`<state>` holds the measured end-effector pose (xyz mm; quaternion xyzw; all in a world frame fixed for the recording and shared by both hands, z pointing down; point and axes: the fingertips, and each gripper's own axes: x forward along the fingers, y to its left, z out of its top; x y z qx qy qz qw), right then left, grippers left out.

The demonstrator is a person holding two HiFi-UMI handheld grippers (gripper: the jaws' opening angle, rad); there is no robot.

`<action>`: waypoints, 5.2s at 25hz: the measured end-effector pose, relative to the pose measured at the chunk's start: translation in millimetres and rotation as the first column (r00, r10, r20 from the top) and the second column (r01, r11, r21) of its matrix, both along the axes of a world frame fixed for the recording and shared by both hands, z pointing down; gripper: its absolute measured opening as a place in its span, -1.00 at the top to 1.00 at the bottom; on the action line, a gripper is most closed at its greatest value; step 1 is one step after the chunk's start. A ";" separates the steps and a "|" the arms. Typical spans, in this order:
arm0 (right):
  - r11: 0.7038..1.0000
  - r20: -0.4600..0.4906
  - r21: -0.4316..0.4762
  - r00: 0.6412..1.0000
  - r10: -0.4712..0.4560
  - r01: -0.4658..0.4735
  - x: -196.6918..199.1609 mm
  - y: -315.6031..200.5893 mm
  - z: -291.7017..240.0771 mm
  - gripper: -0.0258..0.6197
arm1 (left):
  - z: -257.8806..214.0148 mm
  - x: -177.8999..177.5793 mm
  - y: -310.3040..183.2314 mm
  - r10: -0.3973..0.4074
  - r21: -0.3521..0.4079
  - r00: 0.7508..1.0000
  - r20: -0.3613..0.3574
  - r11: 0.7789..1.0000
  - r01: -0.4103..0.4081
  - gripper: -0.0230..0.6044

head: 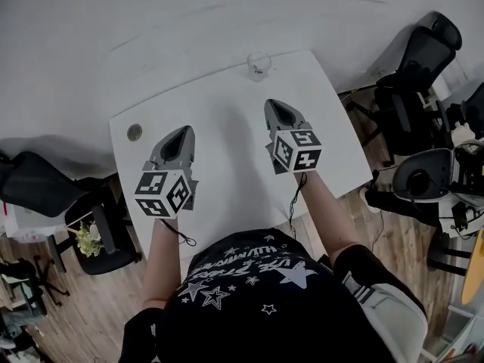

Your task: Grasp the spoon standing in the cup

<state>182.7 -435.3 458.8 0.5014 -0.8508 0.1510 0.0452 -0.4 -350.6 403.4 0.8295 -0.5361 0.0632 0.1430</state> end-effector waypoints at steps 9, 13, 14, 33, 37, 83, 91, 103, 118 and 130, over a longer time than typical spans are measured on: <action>1.000 -0.030 -0.011 0.999 0.026 -0.026 19.6 -48.6 14.0 0.89 | 18.3 23.3 -45.4 0.030 -0.046 0.999 0.024 0.999 -0.029 0.90; 1.000 -0.085 -0.015 0.996 0.008 -0.009 18.8 -70.0 22.3 0.89 | 24.3 25.5 -64.2 0.036 -0.061 0.999 0.031 0.998 -0.034 0.90; 1.000 -0.098 -0.016 0.995 0.001 -0.003 17.1 -74.9 24.9 0.89 | 26.6 25.5 -68.0 0.037 -0.066 0.999 0.033 0.997 -0.035 0.90; 0.996 -0.293 -0.040 0.952 -0.093 0.085 -18.3 -144.5 66.7 0.61 | 62.2 16.4 -112.1 0.031 -0.141 0.999 0.016 0.990 -0.028 0.90; 0.995 -0.370 -0.019 0.924 -0.099 0.099 -22.5 -154.6 72.8 0.61 | 68.4 14.7 -115.4 0.037 -0.157 0.999 0.021 0.987 -0.033 0.90; 0.980 -0.425 0.172 0.905 -0.018 0.100 -21.3 -140.5 -8.9 0.87 | 38.8 0.3 -70.3 0.002 -0.107 1.000 0.027 0.994 0.001 0.90; 0.963 -0.419 0.254 0.908 0.026 0.090 -22.8 -99.9 -49.4 0.87 | 16.8 -6.6 -35.2 -0.005 -0.058 1.000 0.012 0.998 0.005 0.90; 0.951 -0.389 0.305 0.918 0.081 0.046 -40.4 -24.7 -76.4 0.88 | -2.6 -31.4 26.6 0.025 -0.009 1.000 -0.019 1.000 -0.025 0.90; 0.956 -0.365 0.287 0.917 0.160 -0.052 -87.8 86.9 -80.7 0.87 | -11.8 -93.7 103.3 0.119 0.011 0.991 -0.068 0.993 -0.118 0.90; 0.955 -0.380 0.266 0.897 0.227 -0.129 -136.1 182.7 -69.4 0.87 | -12.8 -149.1 159.1 0.190 0.046 0.971 -0.144 0.982 -0.185 0.90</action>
